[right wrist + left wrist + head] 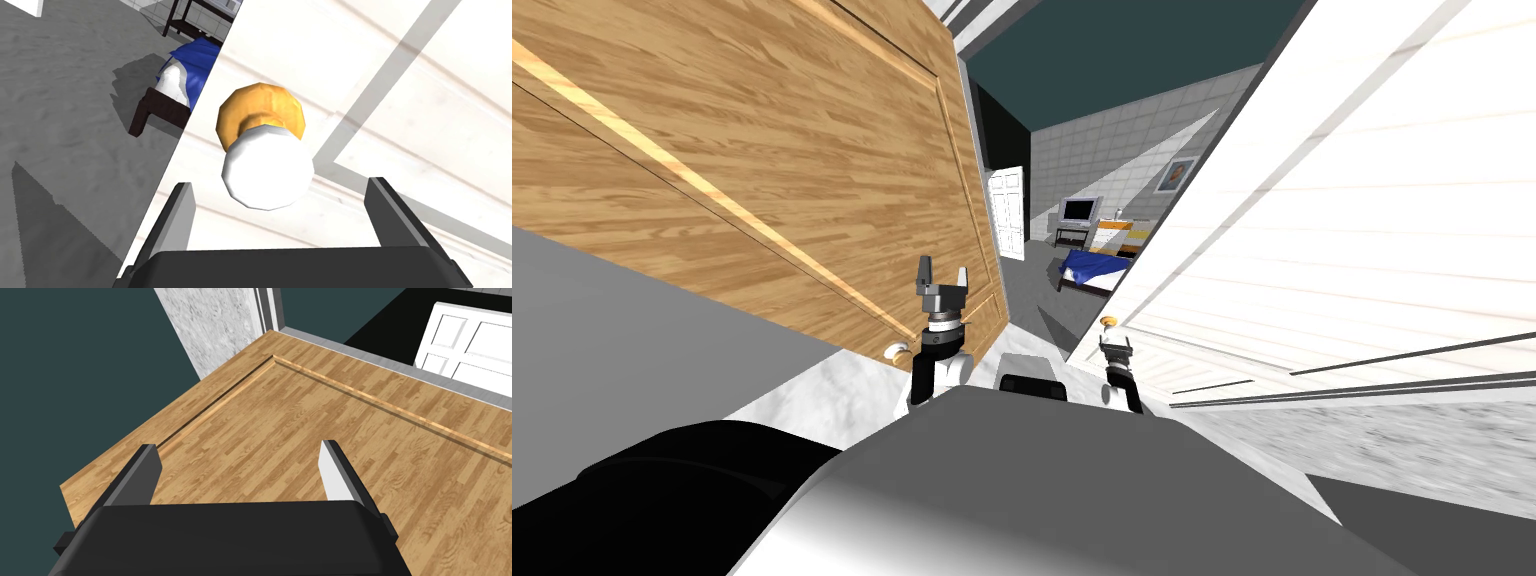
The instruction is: Pull the door open
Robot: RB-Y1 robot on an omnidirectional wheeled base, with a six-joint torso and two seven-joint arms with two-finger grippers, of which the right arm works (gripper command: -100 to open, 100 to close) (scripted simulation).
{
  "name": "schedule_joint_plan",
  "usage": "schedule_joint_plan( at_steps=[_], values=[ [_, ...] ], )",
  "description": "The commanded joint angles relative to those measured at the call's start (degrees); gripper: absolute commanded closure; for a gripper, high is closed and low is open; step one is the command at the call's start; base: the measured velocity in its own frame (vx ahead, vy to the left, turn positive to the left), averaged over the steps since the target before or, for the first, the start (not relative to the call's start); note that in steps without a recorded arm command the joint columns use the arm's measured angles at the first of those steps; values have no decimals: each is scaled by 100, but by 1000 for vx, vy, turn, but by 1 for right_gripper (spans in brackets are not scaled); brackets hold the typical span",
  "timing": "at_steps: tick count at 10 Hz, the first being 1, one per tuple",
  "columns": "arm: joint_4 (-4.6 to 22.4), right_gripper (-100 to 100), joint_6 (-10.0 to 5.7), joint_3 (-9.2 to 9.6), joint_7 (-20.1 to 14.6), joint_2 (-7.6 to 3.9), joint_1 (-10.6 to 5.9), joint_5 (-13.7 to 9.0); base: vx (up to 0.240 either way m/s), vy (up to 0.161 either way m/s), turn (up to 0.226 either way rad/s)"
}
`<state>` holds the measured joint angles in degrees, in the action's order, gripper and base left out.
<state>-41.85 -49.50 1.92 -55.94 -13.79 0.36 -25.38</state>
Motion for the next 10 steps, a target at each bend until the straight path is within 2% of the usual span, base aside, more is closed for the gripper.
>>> schedule_joint_plan(
  at_steps=[1, 3, 4, 6, 7, 10],
  values=[
    [-1, -100, 21, 30, -196, 16, -14, -56, -63, -12, 10],
    [-49, -100, 91, 120, -568, 63, -49, -239, -64, -12, 28],
    [-49, -100, 91, 120, -636, 63, -49, -239, -56, -21, 12],
    [-93, -100, 156, 203, -1001, 107, -82, -409, -75, -19, 23],
    [-93, -100, 156, 203, -1046, 107, -82, -409, -73, -15, 12],
    [-150, -100, 239, 310, -1559, 164, -124, -628, -75, -8, 22]
  ],
)
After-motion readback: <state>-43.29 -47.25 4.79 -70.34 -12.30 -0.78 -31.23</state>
